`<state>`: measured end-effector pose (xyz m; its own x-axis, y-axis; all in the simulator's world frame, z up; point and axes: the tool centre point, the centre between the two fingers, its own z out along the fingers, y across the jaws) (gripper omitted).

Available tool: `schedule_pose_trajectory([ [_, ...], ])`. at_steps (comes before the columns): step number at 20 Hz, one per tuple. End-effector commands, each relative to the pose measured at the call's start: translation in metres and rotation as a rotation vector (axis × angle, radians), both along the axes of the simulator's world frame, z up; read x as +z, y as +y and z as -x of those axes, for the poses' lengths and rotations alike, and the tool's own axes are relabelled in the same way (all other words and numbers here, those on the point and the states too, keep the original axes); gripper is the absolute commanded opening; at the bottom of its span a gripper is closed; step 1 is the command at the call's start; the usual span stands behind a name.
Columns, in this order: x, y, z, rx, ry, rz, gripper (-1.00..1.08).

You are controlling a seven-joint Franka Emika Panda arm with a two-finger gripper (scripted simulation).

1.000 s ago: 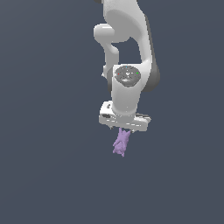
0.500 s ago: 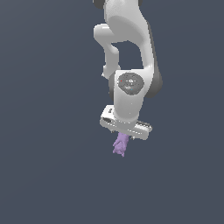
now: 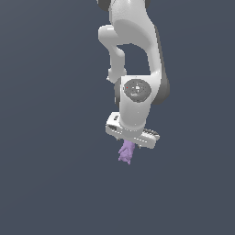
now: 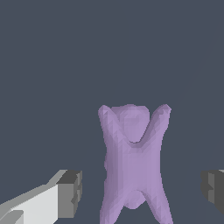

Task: Pick up the object and move it to a goal position.

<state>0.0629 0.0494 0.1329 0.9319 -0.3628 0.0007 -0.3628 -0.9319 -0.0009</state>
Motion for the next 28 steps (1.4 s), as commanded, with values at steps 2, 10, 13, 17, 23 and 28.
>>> schedule_pose_trajectory([
  [2, -0.014, 0.0, 0.001, -0.001, 0.001, 0.0, 1.0],
  [10, -0.045, 0.0, 0.001, -0.004, 0.001, 0.001, 1.0],
  [13, -0.045, 0.0, 0.0, -0.004, 0.001, 0.001, 1.0],
  [17, -0.045, 0.0, 0.0, -0.004, 0.001, 0.001, -1.0],
  [23, -0.045, 0.0, 0.0, -0.004, 0.001, 0.001, -1.0],
  [28, -0.043, -0.002, 0.0, -0.004, 0.001, 0.001, -1.0],
])
